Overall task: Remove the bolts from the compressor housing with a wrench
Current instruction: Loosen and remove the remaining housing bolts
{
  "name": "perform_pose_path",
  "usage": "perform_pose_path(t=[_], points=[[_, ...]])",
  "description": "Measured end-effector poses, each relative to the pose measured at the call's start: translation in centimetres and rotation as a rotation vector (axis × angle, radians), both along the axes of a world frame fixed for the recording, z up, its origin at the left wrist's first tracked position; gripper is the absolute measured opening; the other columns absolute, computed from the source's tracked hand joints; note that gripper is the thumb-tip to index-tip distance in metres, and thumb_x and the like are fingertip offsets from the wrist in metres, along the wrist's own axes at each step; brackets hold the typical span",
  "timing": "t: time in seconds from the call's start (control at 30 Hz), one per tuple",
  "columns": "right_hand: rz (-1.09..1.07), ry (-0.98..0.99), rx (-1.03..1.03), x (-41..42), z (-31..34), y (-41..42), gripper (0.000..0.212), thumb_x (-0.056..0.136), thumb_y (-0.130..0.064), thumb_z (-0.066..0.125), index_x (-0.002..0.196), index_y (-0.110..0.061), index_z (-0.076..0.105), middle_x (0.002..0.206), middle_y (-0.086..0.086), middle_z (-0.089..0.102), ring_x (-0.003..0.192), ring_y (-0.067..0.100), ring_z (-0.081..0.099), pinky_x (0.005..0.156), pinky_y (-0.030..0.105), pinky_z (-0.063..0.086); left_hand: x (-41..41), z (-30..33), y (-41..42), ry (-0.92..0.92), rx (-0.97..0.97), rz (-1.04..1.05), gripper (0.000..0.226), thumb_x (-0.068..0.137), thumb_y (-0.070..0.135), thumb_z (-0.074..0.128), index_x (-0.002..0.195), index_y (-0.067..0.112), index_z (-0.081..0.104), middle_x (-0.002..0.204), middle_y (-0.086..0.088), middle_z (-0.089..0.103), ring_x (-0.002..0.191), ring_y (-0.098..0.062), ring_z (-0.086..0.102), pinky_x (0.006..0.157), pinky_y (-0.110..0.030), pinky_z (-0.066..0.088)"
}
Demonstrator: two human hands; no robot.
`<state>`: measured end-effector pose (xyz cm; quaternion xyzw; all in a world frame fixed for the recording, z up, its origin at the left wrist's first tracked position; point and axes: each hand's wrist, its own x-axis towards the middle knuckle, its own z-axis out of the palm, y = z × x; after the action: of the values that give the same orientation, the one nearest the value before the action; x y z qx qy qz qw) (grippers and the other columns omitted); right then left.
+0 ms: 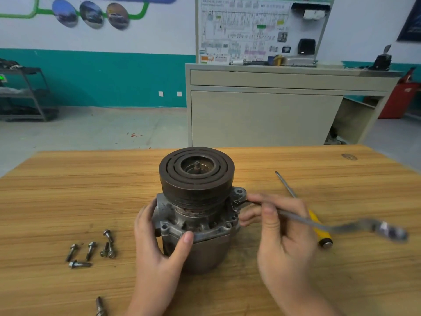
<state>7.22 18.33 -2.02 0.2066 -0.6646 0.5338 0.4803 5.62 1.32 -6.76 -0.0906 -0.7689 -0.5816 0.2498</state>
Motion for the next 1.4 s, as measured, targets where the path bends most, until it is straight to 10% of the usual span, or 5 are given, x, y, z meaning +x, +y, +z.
perform_pose_path(t=[0.3,0.73,1.4], points=[[-0.210,-0.054,-0.067,0.0,-2.6,0.8,0.016,0.102,-0.044,0.034,0.106,-0.050,0.049,0.094,-0.015,0.061,0.069,0.005,0.062,0.063,0.019,0.051,0.1,0.0,0.0,-0.010,0.010,-0.006,0.072,0.065,0.063,0.059,0.127,0.059,0.022,0.141,0.004,0.039,0.131,-0.014,0.040,0.108,-0.043,0.036],[-0.029,-0.014,0.196,0.6,-1.1,1.3,0.018,0.103,-0.033,0.039,0.103,-0.025,0.055,0.106,-0.011,0.064,0.097,0.011,0.067,0.075,0.035,0.056,0.1,0.3,-0.1,-0.013,0.029,-0.038,0.070,0.065,0.065,0.059,0.125,0.062,0.022,0.139,0.006,0.040,0.129,-0.008,0.041,0.105,-0.031,0.037],[-0.169,0.025,0.485,2.0,1.2,1.0,0.023,0.086,-0.023,0.062,0.084,-0.003,0.073,0.098,-0.001,0.071,0.093,0.005,0.064,0.085,0.017,0.048,0.7,0.6,-0.6,-0.049,0.049,-0.088,0.070,0.063,0.069,0.060,0.120,0.069,0.019,0.142,0.014,0.034,0.132,-0.003,0.035,0.109,-0.033,0.033]])
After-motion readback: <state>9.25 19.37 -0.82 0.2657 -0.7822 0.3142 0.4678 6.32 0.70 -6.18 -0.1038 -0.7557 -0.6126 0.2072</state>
